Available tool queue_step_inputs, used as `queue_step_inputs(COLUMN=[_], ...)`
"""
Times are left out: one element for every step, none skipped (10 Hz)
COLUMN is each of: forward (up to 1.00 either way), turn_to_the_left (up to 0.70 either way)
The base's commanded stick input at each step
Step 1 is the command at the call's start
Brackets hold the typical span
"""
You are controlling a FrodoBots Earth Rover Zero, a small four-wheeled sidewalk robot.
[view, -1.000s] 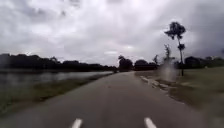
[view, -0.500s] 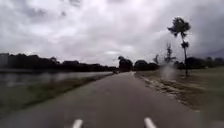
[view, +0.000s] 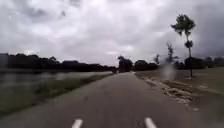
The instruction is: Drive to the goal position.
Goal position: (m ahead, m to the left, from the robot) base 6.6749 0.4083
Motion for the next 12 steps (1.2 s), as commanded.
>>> queue_step_inputs(forward=[0.84,0.84,0.84,0.84,0.84,0.84,0.84,0.84,0.84,0.84,0.84,0.84], turn_to_the_left=[0.03,0.03,0.03,0.03,0.03,0.03,0.03,0.03,0.03,0.03,0.03,0.03])
